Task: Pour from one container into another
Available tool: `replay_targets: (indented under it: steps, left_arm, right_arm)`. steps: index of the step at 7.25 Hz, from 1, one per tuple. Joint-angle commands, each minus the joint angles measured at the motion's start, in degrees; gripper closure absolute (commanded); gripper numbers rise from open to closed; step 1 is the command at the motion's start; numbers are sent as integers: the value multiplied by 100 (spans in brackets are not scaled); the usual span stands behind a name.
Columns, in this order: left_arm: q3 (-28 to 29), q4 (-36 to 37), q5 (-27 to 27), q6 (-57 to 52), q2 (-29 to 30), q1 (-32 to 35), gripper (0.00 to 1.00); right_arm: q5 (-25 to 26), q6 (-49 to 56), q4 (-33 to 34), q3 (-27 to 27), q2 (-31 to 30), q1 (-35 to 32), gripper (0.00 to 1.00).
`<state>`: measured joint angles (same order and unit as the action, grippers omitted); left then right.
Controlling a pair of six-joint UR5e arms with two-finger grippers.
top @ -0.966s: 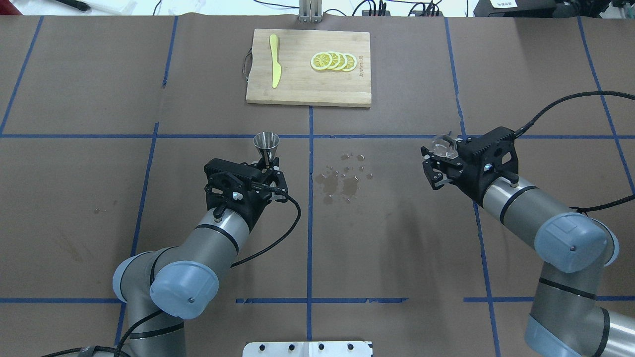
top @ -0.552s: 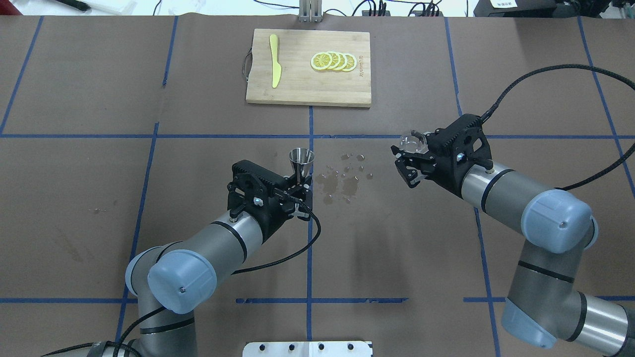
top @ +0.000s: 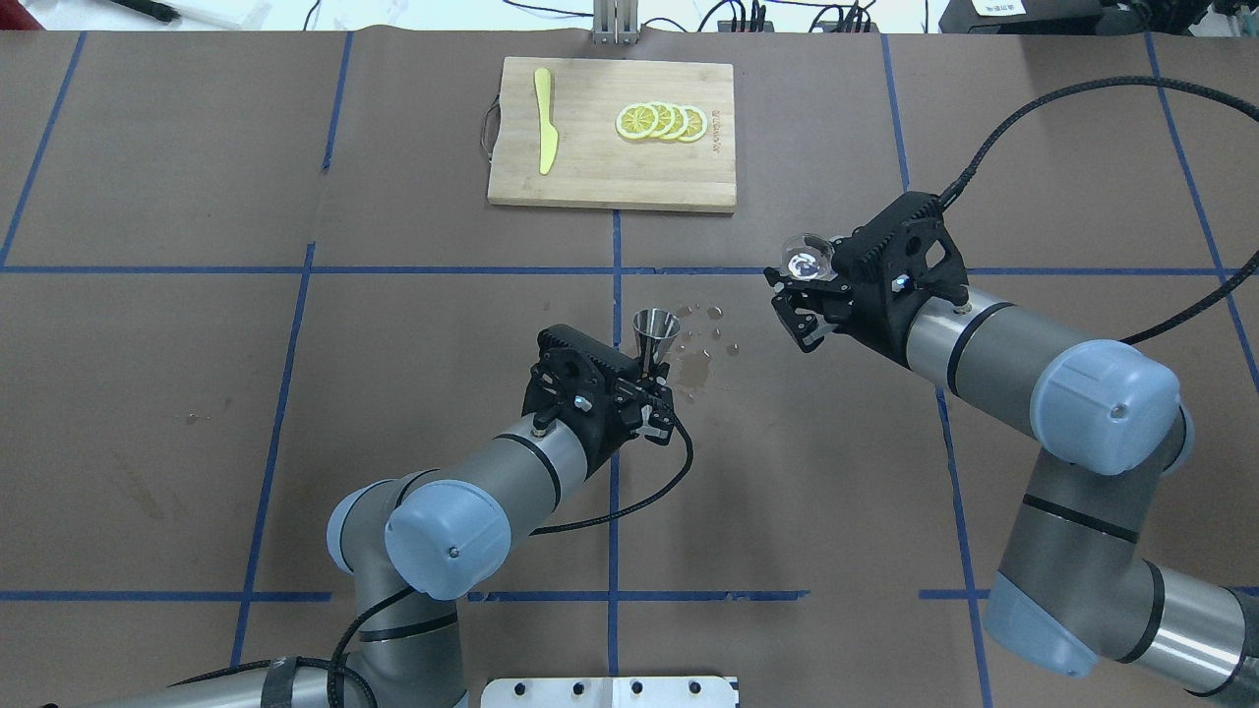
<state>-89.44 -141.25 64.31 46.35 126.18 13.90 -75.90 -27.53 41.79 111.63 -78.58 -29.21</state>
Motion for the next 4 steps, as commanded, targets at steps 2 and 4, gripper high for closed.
replay_targets:
  steps: [2, 4]
  left_arm:
    - [58, -8, 65, -3, 100, 16, 100]
    - [93, -26, 73, -12, 109, 16, 100]
  right_arm:
    - [355, 432, 189, 78, 18, 178, 100]
    - [1047, 450, 363, 87, 62, 748, 100]
